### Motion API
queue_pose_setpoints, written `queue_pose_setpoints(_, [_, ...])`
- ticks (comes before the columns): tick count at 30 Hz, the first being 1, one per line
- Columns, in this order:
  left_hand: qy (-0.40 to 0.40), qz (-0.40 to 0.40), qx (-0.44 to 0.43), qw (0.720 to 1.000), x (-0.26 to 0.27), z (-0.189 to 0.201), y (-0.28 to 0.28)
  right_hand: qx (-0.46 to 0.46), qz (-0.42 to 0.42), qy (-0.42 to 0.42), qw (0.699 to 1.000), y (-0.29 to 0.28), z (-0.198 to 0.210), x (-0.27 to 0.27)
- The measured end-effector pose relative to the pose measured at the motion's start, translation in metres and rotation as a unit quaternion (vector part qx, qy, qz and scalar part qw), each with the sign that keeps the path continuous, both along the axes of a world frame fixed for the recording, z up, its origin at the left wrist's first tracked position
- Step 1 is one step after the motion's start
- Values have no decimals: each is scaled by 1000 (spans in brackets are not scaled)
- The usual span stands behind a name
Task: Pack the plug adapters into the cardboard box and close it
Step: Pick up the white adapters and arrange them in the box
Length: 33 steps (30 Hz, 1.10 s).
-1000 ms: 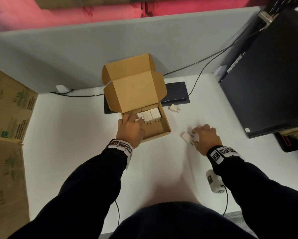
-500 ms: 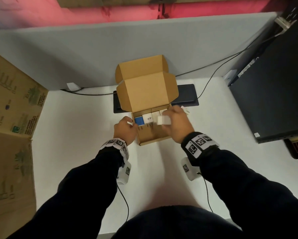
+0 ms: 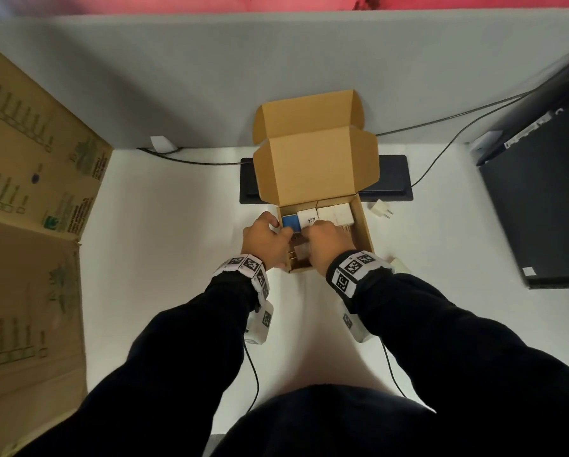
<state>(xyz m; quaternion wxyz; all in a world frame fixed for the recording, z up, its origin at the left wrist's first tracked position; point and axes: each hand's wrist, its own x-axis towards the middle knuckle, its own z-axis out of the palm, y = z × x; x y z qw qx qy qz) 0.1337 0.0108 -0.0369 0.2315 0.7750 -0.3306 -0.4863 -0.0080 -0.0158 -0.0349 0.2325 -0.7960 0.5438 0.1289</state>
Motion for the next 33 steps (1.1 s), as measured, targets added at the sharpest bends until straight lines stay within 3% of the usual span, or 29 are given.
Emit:
queue_pose_setpoints(11, [-10, 0, -14, 1000, -8, 4, 0, 17, -45, -75, 996, 1, 5, -20])
queue_pose_setpoints(17, [-83, -50, 10, 995, -20, 1, 1, -107, -95, -212, 967, -2, 22, -63])
queue_pose_setpoints(21, [-146, -71, 13, 987, -39, 1, 3, -103, -234, -165, 953, 0, 15, -133])
queue_pose_setpoints(26, [-137, -64, 87, 985, -51, -7, -2, 32, -185, -16, 982, 34, -11, -188])
queue_pose_setpoints(29, [-163, -66, 85, 981, -52, -12, -1, 48, -184, -50, 980, 46, -30, -197])
queue_pose_setpoints(33, [-176, -81, 73, 978, -47, -15, -1, -25, -216, -140, 966, 39, -32, -190])
